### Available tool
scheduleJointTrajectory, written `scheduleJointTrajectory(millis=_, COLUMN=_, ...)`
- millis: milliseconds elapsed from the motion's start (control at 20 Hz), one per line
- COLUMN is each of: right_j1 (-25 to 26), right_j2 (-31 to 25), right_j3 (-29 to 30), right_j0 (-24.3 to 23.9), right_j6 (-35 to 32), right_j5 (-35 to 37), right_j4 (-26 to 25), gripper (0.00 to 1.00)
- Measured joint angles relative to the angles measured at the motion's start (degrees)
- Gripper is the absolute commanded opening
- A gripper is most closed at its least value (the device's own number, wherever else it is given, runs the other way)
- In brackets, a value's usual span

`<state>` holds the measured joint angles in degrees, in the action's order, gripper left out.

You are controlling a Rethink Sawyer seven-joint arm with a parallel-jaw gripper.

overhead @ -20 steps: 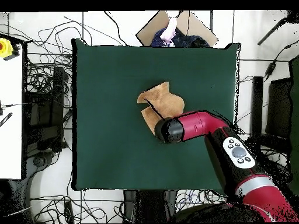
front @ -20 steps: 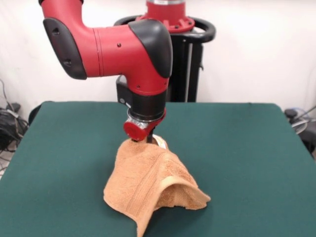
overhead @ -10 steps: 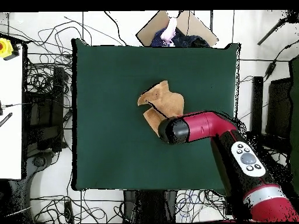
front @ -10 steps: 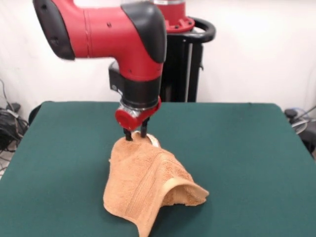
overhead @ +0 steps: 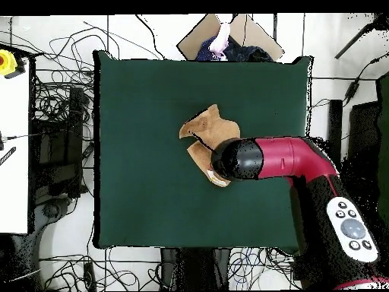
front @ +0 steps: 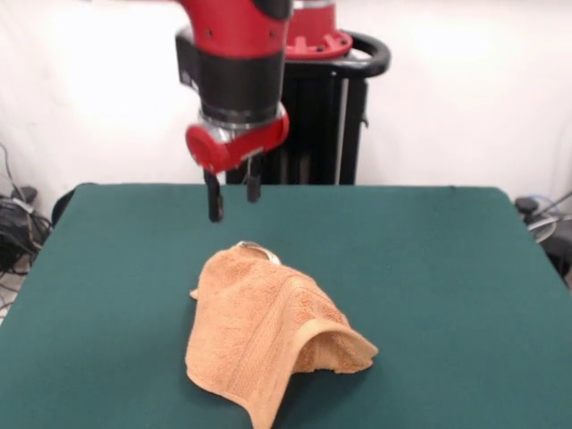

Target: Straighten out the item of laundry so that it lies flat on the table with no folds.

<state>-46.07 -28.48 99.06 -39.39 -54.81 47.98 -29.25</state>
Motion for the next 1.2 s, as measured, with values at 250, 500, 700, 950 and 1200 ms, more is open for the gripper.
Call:
scheduleJointTrajectory(millis=250, right_j1=-2.17, right_j2=-0.08, right_j3=-2.91, right_j0=0.24, right_j6=0.0, right_j5=2.79, right_j4=2.84, gripper=1.0)
scheduleJointTrajectory(millis=500, right_j1=-2.22, right_j2=0.25, right_j3=-6.93, right_j0=1.28, right_j6=-0.01, right_j5=2.81, right_j4=4.44, gripper=1.0)
scheduleJointTrajectory(millis=700, right_j1=-0.62, right_j2=2.44, right_j3=-12.82, right_j0=3.85, right_j6=-1.37, right_j5=2.81, right_j4=6.83, gripper=1.0)
scheduleJointTrajectory(millis=950, right_j1=3.65, right_j2=6.65, right_j3=-22.08, right_j0=8.12, right_j6=-7.86, right_j5=2.82, right_j4=10.1, gripper=1.0)
scheduleJointTrajectory(millis=1200, right_j1=9.37, right_j2=11.64, right_j3=-32.57, right_j0=13.27, right_j6=-19.84, right_j5=3.07, right_j4=13.01, gripper=1.0)
